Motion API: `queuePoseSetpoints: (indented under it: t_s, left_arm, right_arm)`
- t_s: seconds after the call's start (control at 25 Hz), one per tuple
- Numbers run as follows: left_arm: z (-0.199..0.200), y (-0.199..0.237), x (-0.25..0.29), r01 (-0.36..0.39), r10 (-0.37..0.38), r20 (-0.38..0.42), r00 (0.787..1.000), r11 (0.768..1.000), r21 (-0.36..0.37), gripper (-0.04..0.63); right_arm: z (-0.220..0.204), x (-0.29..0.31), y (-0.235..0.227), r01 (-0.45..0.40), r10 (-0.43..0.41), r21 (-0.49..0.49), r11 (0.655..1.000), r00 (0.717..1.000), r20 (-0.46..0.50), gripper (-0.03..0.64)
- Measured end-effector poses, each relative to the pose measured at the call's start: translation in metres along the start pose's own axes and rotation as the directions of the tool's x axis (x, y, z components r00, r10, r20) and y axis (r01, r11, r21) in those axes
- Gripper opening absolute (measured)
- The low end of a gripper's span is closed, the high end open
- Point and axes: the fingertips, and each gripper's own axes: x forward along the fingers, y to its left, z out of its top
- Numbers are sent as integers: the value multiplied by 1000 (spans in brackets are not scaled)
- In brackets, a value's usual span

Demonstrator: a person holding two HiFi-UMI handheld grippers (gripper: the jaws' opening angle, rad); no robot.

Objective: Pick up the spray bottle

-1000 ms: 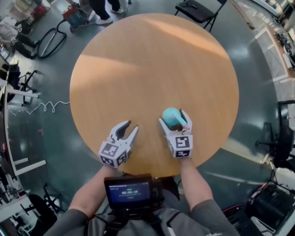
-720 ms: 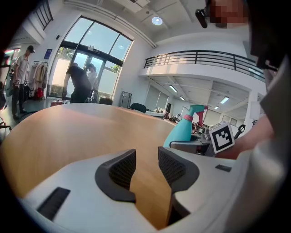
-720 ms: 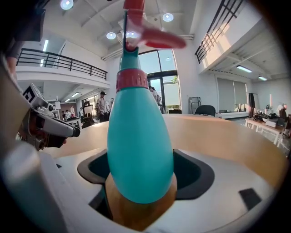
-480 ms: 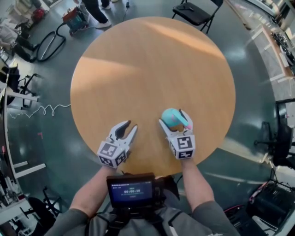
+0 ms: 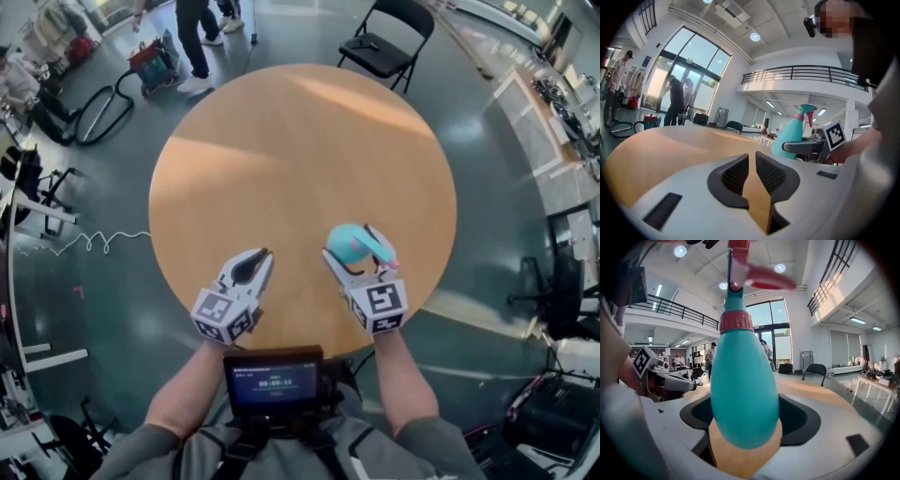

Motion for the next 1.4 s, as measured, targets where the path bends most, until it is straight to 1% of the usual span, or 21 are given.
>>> queuePoseSetpoints:
  t_s: [0.12, 0.2, 0.24, 0.32, 0.4, 0.44, 0.56, 0.84, 1.0, 1.12, 1.28, 1.4]
  left_arm:
    - [18, -9, -7, 11, -12, 38, 999, 1000, 28, 46]
    - [29, -14, -11, 8, -11, 52, 999, 998, 62, 46]
    - [34, -15, -12, 6, -11, 59, 998, 997, 81, 35]
    - [44, -16, -16, 4, -11, 74, 997, 995, 100, 29]
    - [52, -14, -22, 3, -12, 93, 996, 995, 95, 29]
    - [55, -15, -25, 5, -15, 100, 995, 996, 91, 16]
    - [69, -23, -33, 43, -52, 103, 993, 995, 89, 6]
    - [111, -40, -50, 97, -114, 120, 986, 985, 144, 5]
    - [133, -53, -63, 86, -104, 133, 986, 988, 131, 5]
    - [146, -63, -70, 99, -119, 133, 984, 984, 148, 5]
    - [154, -64, -73, 98, -121, 130, 984, 980, 173, 5]
    - [153, -62, -74, 99, -119, 130, 984, 984, 151, 5]
  right_arm:
    - [20, -15, 0, 9, -9, -6, 1000, 1000, 12, 422]
    - [32, -24, -1, 11, -11, 0, 1000, 1000, 22, 422]
    - [38, -28, -1, 11, -11, -1, 1000, 1000, 27, 422]
    - [50, -35, 1, 4, -4, -11, 1000, 999, 40, 422]
    - [60, -40, 5, -6, 7, -18, 1000, 999, 50, 422]
    - [65, -44, 6, -5, 6, -19, 1000, 999, 53, 422]
    - [79, -58, 6, 2, -2, -6, 1000, 998, 64, 422]
    - [99, -78, 10, -19, 19, 1, 1000, 996, 86, 422]
    - [109, -87, 12, -17, 19, -24, 1000, 996, 83, 422]
    - [118, -95, 14, -23, 25, -29, 999, 996, 89, 422]
    - [129, -103, 17, -23, 24, -19, 1000, 994, 105, 422]
    - [130, -103, 18, -14, 15, -11, 1000, 995, 102, 422]
